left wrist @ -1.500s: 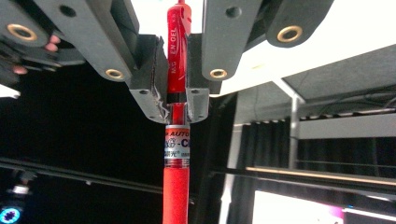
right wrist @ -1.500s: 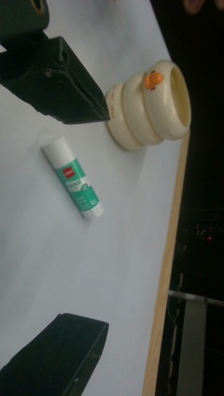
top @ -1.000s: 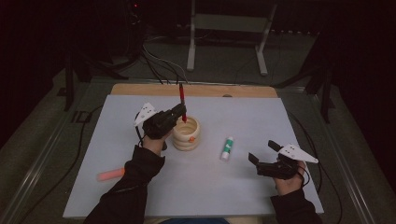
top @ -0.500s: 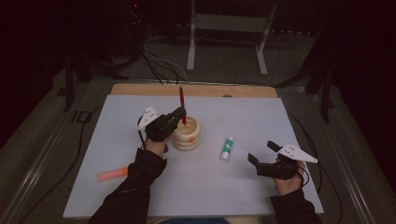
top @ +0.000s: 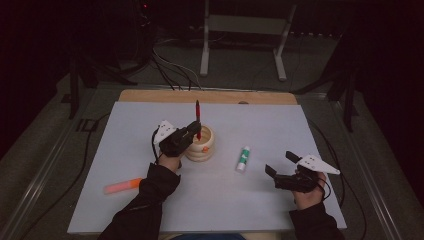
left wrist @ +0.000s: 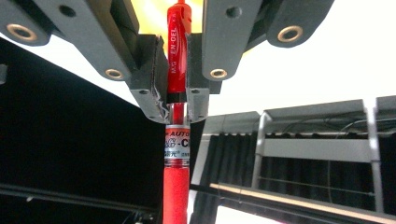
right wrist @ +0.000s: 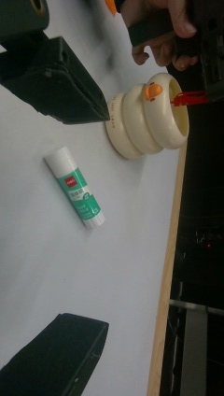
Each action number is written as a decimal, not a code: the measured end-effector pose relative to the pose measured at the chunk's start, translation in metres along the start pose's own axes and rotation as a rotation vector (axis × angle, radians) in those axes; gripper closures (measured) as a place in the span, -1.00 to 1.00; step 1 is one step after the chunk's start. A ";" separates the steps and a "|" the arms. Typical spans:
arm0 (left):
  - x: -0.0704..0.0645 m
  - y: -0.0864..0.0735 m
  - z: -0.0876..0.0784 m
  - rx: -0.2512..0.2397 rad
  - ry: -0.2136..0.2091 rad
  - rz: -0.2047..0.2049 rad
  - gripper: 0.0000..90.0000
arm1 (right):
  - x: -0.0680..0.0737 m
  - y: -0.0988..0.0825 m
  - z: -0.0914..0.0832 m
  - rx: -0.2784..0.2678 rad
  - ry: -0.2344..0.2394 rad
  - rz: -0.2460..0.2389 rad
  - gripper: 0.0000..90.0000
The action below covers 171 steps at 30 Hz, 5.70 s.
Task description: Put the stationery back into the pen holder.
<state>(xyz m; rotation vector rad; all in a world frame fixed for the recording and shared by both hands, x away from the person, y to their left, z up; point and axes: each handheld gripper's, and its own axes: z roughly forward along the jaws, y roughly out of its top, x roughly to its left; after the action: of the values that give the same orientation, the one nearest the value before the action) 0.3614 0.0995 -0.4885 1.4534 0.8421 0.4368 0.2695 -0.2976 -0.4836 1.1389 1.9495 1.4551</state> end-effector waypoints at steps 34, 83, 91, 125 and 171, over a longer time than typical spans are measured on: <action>-0.012 0.002 0.010 0.201 0.067 0.013 0.71 | -0.001 -0.001 0.000 0.003 0.007 0.009 -0.95; -0.014 0.059 -0.035 0.323 -0.211 0.106 -0.99 | 0.000 -0.008 0.000 0.015 0.044 0.021 -0.95; -0.015 0.063 -0.048 0.359 -0.263 0.144 -0.99 | 0.001 -0.010 -0.001 0.017 0.071 0.026 -0.95; 0.018 0.043 -0.122 0.494 -0.245 0.269 -0.98 | 0.002 -0.011 0.000 0.012 0.108 0.026 -0.95; 0.068 -0.001 -0.174 0.911 -0.232 0.355 -0.97 | 0.004 -0.011 0.002 0.016 0.113 0.021 -0.95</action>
<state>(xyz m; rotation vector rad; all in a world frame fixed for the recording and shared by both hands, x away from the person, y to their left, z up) 0.2797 0.2677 -0.4893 2.4643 0.6061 0.1211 0.2648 -0.2941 -0.4942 1.1089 2.0344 1.5479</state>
